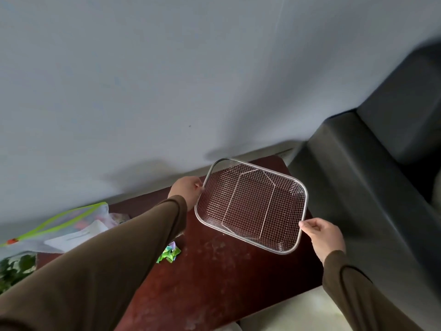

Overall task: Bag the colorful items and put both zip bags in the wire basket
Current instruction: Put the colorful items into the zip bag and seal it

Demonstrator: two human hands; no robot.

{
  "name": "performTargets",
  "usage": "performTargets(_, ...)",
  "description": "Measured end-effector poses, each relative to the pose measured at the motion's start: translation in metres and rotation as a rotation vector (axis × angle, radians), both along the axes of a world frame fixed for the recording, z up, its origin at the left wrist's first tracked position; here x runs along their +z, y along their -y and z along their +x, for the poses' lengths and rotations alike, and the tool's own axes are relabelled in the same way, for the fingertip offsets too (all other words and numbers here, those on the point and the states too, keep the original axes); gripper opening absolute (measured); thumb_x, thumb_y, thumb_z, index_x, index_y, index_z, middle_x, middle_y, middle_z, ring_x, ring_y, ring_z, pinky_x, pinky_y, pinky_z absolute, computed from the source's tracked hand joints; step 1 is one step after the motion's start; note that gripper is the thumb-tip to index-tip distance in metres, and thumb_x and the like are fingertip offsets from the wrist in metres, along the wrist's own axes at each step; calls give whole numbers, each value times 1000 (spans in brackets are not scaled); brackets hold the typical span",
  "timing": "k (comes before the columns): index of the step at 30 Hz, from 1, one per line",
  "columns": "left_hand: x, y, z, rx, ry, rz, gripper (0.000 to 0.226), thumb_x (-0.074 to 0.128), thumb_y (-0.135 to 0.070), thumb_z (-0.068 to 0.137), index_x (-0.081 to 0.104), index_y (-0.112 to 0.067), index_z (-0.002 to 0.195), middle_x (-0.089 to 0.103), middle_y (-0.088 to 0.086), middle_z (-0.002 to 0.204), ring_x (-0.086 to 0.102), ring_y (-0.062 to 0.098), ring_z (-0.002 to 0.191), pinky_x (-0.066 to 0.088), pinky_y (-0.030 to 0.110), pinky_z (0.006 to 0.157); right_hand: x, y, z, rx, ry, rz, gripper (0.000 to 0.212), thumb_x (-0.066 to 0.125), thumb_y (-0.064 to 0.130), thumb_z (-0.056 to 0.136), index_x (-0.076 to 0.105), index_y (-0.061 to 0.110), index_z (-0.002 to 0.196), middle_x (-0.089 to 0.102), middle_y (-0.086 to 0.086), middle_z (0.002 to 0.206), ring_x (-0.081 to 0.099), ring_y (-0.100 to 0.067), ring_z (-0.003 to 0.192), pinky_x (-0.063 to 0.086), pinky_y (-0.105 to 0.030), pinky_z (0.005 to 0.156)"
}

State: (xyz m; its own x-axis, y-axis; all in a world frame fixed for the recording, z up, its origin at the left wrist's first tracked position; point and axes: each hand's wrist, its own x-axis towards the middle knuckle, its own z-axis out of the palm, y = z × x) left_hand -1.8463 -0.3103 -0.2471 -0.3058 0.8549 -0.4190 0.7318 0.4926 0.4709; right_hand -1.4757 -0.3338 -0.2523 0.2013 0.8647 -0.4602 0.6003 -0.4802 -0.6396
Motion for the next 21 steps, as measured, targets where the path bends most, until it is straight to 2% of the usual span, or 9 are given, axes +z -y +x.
performTargets(3,3,7,-3,5,14,28,20,67,-25,91,77,-13,102,76,9,105,68,28,102,50,34,87,9,2,-2,3,77,-7,18,70,37,85,69,20,82,70,-1,84,64,-21,79,45,-34,69)
performTargets(6,14,22,-10,53,53,67,20,66,-25,91,74,-13,105,75,5,102,68,26,98,47,31,83,25,4,-16,9,159,74,25,70,39,85,64,18,96,65,-4,86,62,-25,78,43,-34,70)
performTargets(10,34,65,-32,109,109,133,14,65,-27,92,72,-18,100,70,-7,90,65,19,90,44,27,79,47,18,-73,174,62,262,15,69,29,87,65,19,97,64,0,81,62,-18,75,50,-34,71)
performTargets(13,40,111,-50,196,169,162,8,62,-24,93,67,-22,99,69,-11,86,64,16,82,47,29,78,52,39,-126,374,-4,397,7,64,24,92,65,20,98,64,7,86,60,-3,78,45,-17,67)
performTargets(15,40,143,-58,265,205,168,5,61,-23,94,65,-24,97,68,-10,80,64,16,76,52,33,75,46,56,-160,531,-17,451,9,61,25,94,65,22,101,61,11,90,57,0,76,42,-11,66)
performTargets(17,40,174,-66,303,184,172,5,61,-21,95,65,-22,97,66,-8,76,63,16,73,52,35,74,32,74,-191,699,-23,504,15,59,28,95,64,21,107,58,11,92,52,-2,73,48,-18,68)
performTargets(19,40,201,-71,341,193,184,6,61,-19,96,66,-22,97,62,-7,72,58,15,68,51,38,71,14,88,-218,878,19,561,28,56,36,95,61,19,116,58,7,101,54,-8,86,51,-25,78)
performTargets(21,40,223,-74,355,206,198,7,62,-19,96,66,-25,96,62,-8,72,55,7,66,50,32,67,-4,95,-241,1074,102,599,45,54,49,92,54,20,127,57,3,117,54,-16,101,49,-31,90)
